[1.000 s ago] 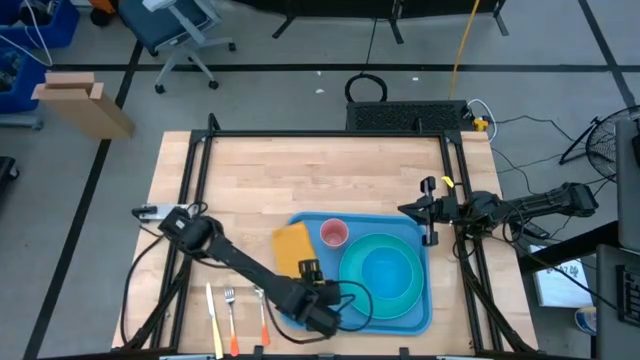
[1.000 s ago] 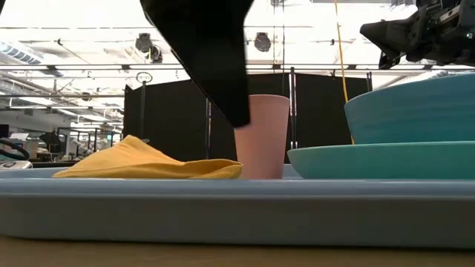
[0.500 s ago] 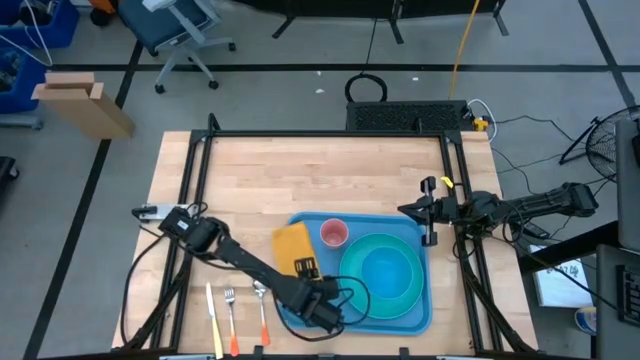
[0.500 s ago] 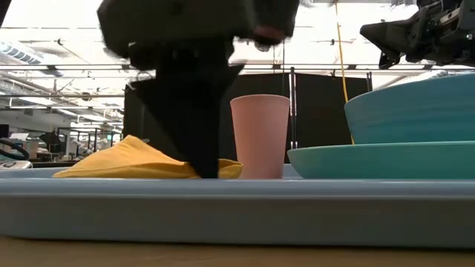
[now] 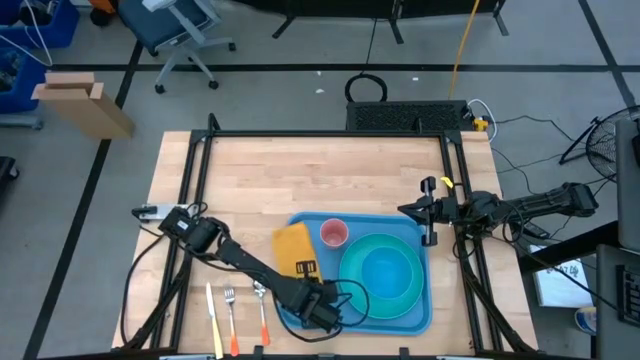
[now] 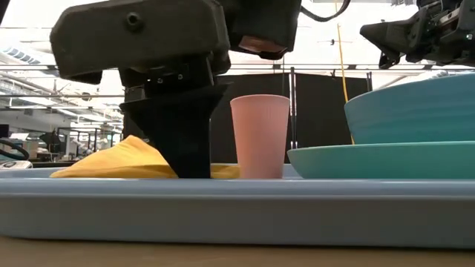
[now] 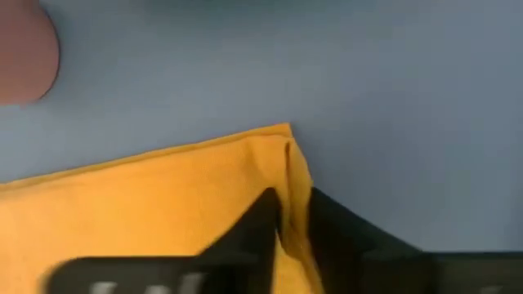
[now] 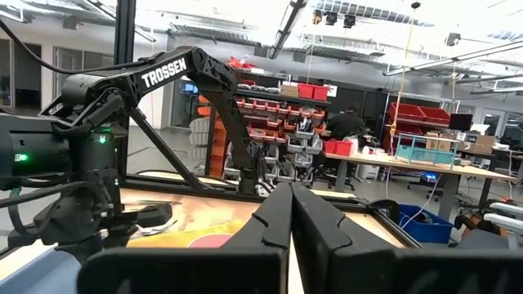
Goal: Set up tray
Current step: Put the yellow napkin on the left of the blue tray
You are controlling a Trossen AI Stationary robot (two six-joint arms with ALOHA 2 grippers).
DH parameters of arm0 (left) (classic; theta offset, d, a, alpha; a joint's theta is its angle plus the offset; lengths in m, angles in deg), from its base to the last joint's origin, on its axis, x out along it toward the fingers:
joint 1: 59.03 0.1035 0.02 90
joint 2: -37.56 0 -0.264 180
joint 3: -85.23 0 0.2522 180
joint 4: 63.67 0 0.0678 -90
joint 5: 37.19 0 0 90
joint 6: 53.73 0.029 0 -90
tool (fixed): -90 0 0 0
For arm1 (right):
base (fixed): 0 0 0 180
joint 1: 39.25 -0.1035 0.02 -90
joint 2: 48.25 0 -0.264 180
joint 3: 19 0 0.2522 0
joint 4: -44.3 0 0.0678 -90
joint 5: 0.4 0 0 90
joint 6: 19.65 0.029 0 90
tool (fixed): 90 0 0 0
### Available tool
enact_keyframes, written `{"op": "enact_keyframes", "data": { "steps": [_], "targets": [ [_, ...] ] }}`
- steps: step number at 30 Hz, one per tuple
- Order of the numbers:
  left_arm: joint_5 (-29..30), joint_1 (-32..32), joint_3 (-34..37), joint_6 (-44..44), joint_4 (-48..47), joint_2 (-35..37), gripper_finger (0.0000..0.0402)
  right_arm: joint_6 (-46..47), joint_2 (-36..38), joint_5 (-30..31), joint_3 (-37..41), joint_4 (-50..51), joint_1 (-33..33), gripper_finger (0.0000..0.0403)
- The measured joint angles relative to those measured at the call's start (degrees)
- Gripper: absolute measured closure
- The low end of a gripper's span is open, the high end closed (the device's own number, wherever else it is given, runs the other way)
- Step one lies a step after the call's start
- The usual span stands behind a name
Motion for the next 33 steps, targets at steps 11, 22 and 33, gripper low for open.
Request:
{"op": "enact_keyframes", "data": {
  "steps": [11,22,33],
  "targets": [
    [-3.38,-1.91,0.0,7.03,3.49,0.0,0.0395,0.42,-0.02,0.0,0.0,0.9,-0.01,0.0403],
    [-6.43,-3.58,-0.02,7.78,4.34,0.0,0.0392,0.29,-0.02,0.0,0.0,0.87,-0.01,0.0403],
    [-10.82,-3.57,-3.42,8.55,5.05,-0.15,0.0328,0.4,-0.02,0.0,0.0,0.87,0.0,0.0403]
  ]
}}
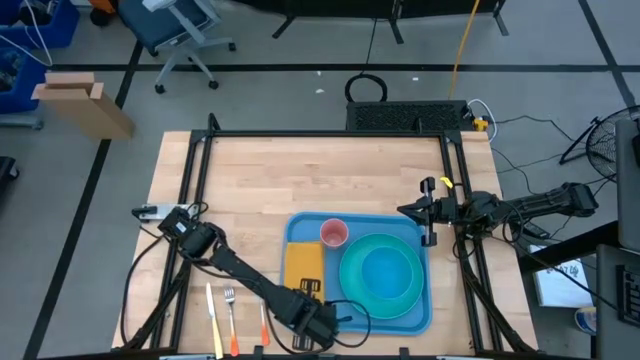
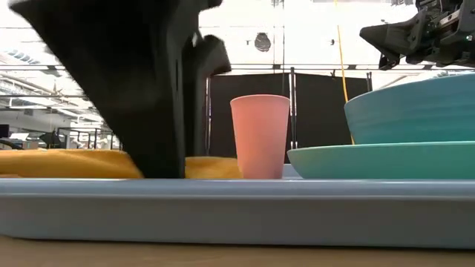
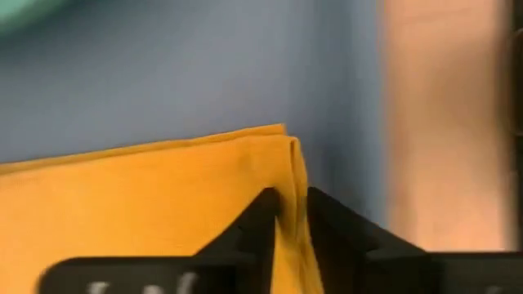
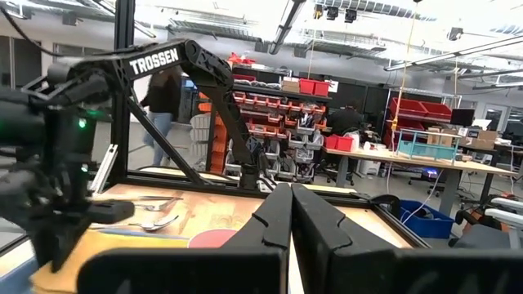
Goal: Set up tray
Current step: Put the yellow napkin on the left of the blue tray, then put the orange spoon on the orange napkin
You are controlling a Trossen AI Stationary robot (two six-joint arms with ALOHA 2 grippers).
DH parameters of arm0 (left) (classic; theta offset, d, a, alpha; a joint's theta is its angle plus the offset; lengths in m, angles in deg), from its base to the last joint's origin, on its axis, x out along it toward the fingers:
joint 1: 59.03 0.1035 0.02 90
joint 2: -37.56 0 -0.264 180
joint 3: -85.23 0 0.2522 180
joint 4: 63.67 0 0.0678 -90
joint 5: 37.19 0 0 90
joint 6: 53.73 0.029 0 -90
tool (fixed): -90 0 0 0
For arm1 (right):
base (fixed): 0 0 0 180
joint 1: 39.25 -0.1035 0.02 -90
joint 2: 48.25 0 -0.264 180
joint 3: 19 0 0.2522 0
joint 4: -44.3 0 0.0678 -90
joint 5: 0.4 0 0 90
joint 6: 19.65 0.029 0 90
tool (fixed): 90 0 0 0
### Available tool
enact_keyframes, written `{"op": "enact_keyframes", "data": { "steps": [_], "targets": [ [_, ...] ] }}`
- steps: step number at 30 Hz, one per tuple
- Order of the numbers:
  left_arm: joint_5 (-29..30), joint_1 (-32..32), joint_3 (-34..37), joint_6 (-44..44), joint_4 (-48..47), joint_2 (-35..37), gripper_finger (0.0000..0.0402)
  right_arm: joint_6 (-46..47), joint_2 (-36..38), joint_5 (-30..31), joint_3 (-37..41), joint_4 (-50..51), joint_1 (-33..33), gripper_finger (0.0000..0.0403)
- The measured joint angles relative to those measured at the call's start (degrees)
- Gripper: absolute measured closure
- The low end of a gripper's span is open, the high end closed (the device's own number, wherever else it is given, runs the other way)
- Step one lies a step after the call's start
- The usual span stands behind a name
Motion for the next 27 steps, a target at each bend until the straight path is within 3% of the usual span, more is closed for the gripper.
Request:
{"op": "enact_keyframes", "data": {
  "steps": [6,11,17,22,27],
  "targets": [
    [0.34,0.07,-5.53,0.03,-7.56,0.0,0.0244,-0.02,0.0,0.0,0.0,0.0,-0.01,0.0403],
    [4.33,-0.21,-10.46,-2.84,-17.17,0.04,0.021,0.15,0.0,0.0,0.0,0.0,0.0,0.0403],
    [11.2,-2.28,-15.28,-14.71,-36.38,0.07,0.0223,0.45,0.02,0.0,0.0,0.0,-0.01,0.0403],
    [11.37,-5.66,-12.6,-20.63,-35.3,3.3,0.0256,0.2,0.04,0.0,-0.01,0.19,-0.02,0.0403],
    [14.68,-10.55,-6.09,-34.96,-33.93,8.58,0.0287,0.26,-0.25,-0.06,0.0,0.83,0.0,0.0403]
  ]
}}
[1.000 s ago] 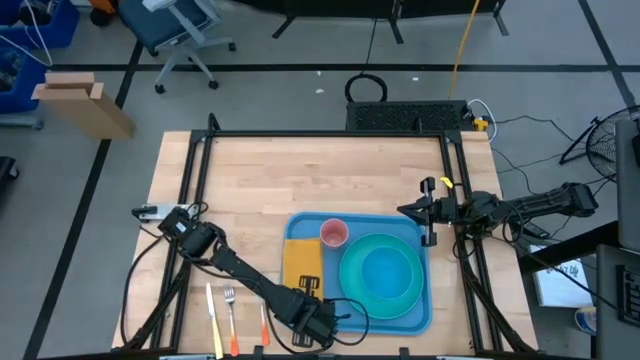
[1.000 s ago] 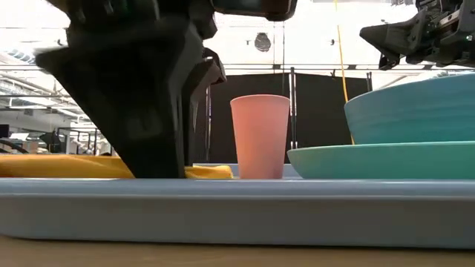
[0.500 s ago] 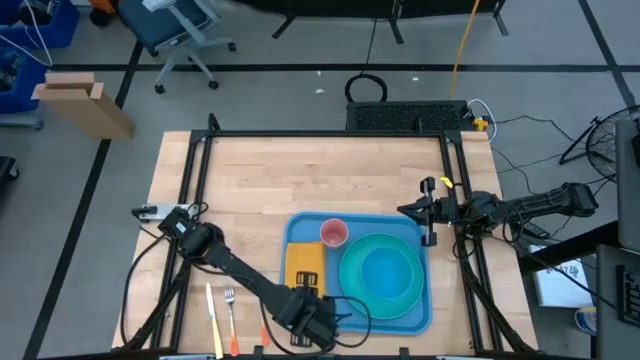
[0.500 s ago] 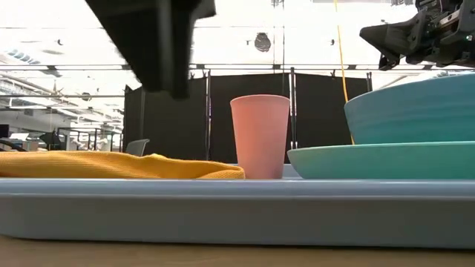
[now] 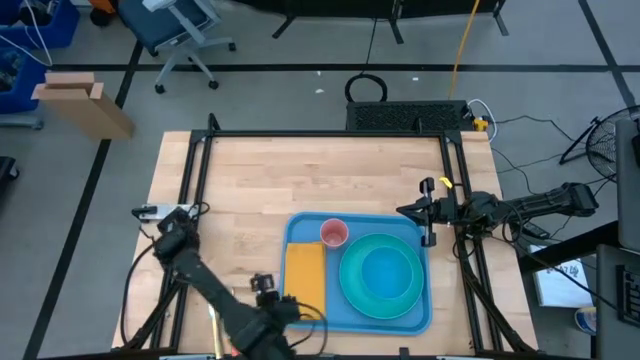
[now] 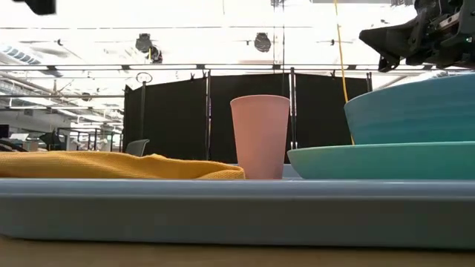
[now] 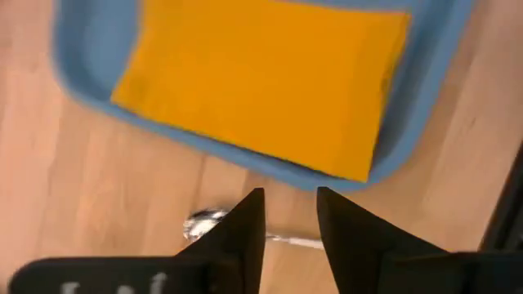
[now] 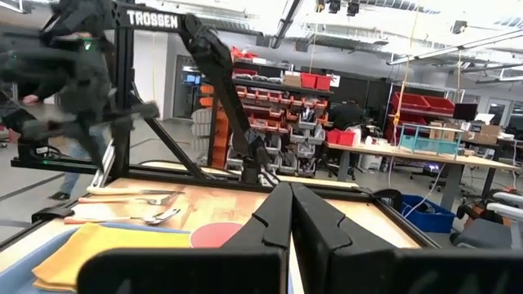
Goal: Set up tray
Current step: Put the orange spoon on the orange napkin
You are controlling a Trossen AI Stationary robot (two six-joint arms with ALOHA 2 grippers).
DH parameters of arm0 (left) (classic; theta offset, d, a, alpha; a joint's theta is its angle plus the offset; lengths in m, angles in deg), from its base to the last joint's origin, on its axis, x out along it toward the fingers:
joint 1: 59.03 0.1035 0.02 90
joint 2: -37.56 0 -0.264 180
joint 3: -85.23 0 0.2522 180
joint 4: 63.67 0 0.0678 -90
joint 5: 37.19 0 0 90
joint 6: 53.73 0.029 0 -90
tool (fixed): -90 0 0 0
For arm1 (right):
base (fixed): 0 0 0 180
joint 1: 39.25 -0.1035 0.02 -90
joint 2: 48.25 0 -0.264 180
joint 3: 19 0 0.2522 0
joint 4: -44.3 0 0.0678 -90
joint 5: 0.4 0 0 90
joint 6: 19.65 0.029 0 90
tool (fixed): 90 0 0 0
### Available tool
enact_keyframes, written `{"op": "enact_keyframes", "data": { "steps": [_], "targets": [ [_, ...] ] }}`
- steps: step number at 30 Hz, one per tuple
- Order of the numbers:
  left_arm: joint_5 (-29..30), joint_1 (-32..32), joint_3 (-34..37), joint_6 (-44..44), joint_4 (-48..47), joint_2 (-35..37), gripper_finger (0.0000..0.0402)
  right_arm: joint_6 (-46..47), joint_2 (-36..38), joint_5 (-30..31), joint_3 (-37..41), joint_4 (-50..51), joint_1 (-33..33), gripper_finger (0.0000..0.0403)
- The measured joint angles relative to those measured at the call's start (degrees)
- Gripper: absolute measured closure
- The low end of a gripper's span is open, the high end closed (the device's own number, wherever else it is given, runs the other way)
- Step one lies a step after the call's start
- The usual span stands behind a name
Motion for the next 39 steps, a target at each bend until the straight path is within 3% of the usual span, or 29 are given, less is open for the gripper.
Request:
{"op": "enact_keyframes", "data": {
  "steps": [3,7,11,16,18,21,25,31,34,39],
  "targets": [
    [3.43,-2.98,4.7,-7.62,0.99,3.85,0.0303,0.38,-0.06,-0.11,0.0,0.08,-0.01,0.0403],
    [5.54,-5.77,12.78,-7.63,12.11,7.96,0.0321,-0.23,-0.07,-0.11,0.0,0.05,-0.01,0.0403],
    [8.02,-4.99,22.97,0.59,26.55,12.82,0.0348,-0.31,-0.08,-0.1,0.0,0.01,-0.01,0.0403],
    [9.13,1.71,36.43,21.46,49.36,19.1,0.0393,0.02,-0.08,-0.12,0.0,-0.11,0.0,0.0403],
    [11.29,5.38,40.78,26.4,53.44,22.93,0.0397,0.62,-0.07,-0.12,0.0,-0.03,0.0,0.0403],
    [14.5,10.34,47.22,26.91,54.78,30.78,0.0388,0.83,-0.06,-0.12,0.0,0.0,0.0,0.0403],
    [15.36,14.08,54.8,17.36,54.56,43.24,0.0395,0.83,-0.08,-0.12,0.0,0.02,-0.01,0.0403],
    [15.3,13.71,61.24,-6.54,51.94,56.45,0.0398,1.02,-0.08,-0.12,0.0,0.27,0.0,0.0403],
    [13.95,12.04,62.96,-20.04,48.02,57.83,0.0399,1.71,-0.06,-0.14,0.0,0.89,-0.02,0.0403],
    [3.9,8.26,65.02,-38.02,45.92,51.73,0.0399,1.94,-0.08,-0.14,0.0,4.4,0.0,0.0403]
  ]
}}
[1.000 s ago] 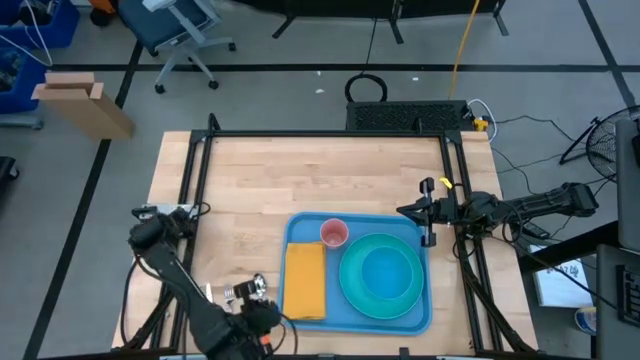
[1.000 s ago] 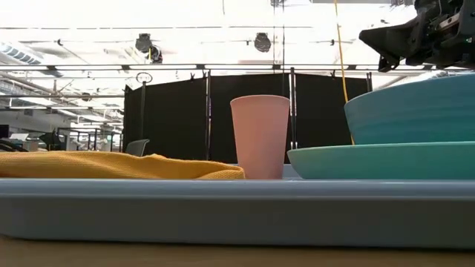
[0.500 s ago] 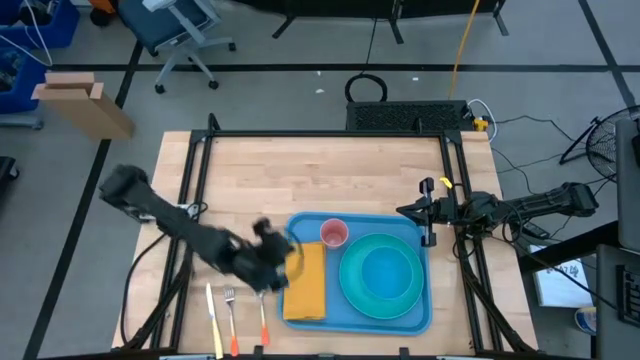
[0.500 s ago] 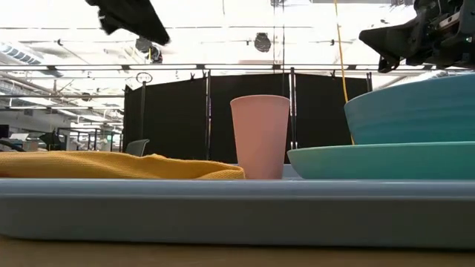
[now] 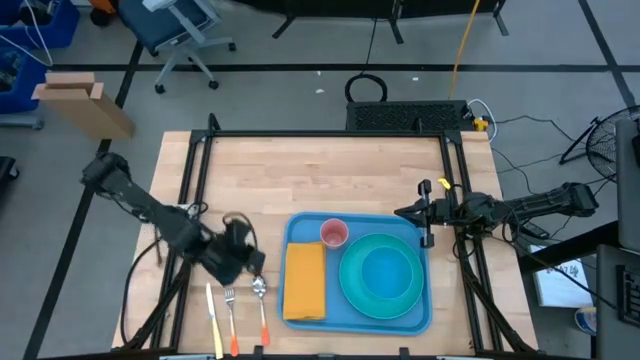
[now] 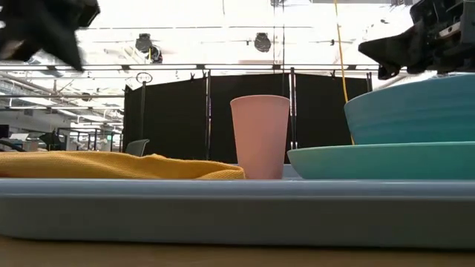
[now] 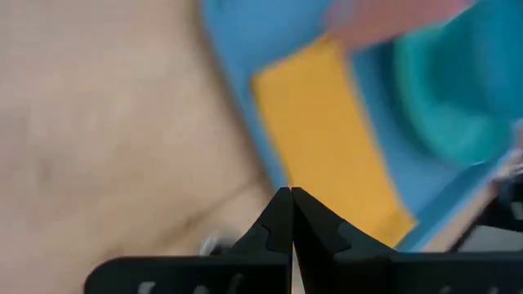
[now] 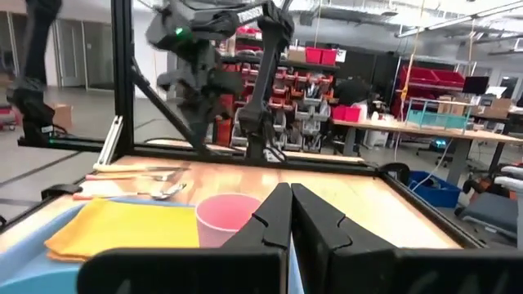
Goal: Set up tray
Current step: Put the orange spoon on the orange napkin
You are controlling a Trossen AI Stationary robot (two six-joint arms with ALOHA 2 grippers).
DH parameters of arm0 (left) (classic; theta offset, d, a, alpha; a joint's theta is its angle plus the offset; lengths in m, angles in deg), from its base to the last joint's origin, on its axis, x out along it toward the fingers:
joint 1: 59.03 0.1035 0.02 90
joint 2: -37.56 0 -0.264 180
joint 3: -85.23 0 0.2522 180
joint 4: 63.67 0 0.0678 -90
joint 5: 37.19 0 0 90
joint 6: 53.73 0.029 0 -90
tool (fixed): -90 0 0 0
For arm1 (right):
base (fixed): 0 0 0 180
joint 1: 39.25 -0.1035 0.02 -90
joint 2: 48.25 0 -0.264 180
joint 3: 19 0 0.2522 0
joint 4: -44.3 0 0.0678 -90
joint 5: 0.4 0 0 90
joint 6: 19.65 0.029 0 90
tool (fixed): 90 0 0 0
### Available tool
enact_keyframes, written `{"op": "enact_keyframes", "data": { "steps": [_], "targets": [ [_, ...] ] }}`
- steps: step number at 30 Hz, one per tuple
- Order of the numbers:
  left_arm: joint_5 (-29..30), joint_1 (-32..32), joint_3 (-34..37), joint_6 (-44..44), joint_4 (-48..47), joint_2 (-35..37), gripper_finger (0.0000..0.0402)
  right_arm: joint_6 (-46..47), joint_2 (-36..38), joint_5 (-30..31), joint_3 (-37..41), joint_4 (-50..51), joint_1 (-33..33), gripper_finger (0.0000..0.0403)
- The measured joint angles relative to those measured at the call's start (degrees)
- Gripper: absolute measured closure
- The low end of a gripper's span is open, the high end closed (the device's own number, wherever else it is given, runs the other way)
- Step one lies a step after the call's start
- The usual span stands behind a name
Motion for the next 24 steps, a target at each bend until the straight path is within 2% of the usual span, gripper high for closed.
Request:
{"op": "enact_keyframes", "data": {
  "steps": [5,9,12,16,21,24],
  "targets": [
    [-7.66,-2.94,-1.34,-10.16,0.79,-8.35,0.0398,0.71,0.0,0.04,0.0,1.35,-0.02,0.0403],
    [-12.85,-4.57,-2.43,-14.28,4.29,-12.48,0.0385,0.84,0.0,0.04,0.0,1.33,0.0,0.0403],
    [-14.34,-5.72,-3.33,-14.18,7.0,-15.15,0.0366,0.83,0.0,0.02,0.0,1.28,0.0,0.0403],
    [-14.95,-6.61,-5.96,-12.11,7.98,-17.59,0.0318,0.77,0.0,0.07,0.0,1.17,0.0,0.0403],
    [-13.67,-7.3,-8.71,-13.6,8.44,-19.52,0.0229,0.7,0.02,0.09,0.0,0.24,0.0,0.0403],
    [-15.43,-7.3,-9.42,-15.71,7.82,-21.41,0.0178,0.66,0.01,0.11,0.0,0.29,-0.01,0.0403]
  ]
}}
